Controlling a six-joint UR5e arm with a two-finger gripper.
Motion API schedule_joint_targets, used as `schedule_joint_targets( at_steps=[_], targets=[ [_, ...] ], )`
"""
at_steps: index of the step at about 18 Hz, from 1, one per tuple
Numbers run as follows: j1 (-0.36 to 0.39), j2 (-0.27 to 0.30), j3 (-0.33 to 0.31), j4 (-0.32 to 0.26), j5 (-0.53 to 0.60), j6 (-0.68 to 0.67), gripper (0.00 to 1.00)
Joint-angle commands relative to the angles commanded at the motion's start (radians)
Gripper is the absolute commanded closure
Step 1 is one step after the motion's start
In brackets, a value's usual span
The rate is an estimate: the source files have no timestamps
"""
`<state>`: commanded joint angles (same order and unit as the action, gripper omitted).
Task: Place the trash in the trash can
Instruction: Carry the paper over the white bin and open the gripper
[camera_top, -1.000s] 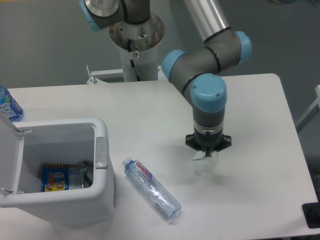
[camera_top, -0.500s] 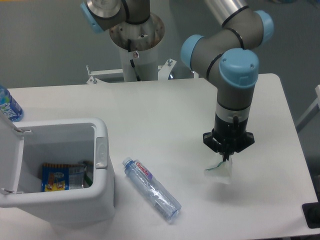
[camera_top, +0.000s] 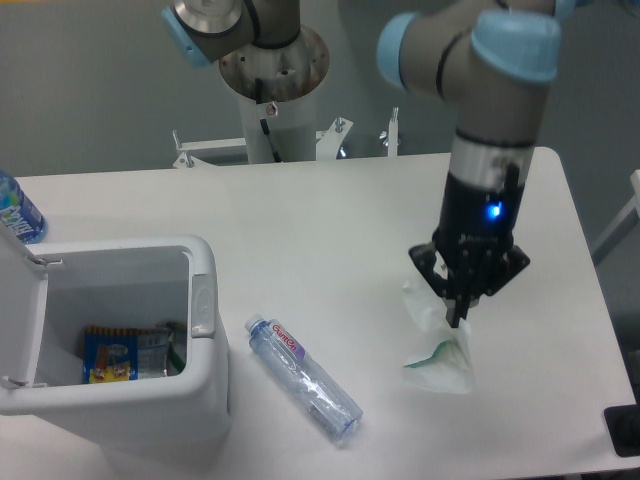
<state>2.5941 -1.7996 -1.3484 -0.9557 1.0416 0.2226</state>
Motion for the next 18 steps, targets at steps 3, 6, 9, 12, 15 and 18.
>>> schedule_joint_targets(
  at_steps=[3, 6, 9, 12, 15, 18],
  targets=[
    [-0.06, 0.048, 0.0, 0.002, -0.002, -0.057, 0.9],
    [-0.173, 0.095, -0.012, 0.0, -0.002, -0.098, 0.9],
    [-0.29, 0.129, -0.077, 0.002, 0.003, -0.135, 0.9],
    [-0.368, 0.126, -0.081, 0.002, 0.0, -0.134, 0.9],
    [-0.416, 0.105, -0.092, 0.003, 0.0, -0.132, 0.89],
    [-0.447, 0.071, -0.086, 0.015, 0.003, -0.12, 0.31]
  ],
)
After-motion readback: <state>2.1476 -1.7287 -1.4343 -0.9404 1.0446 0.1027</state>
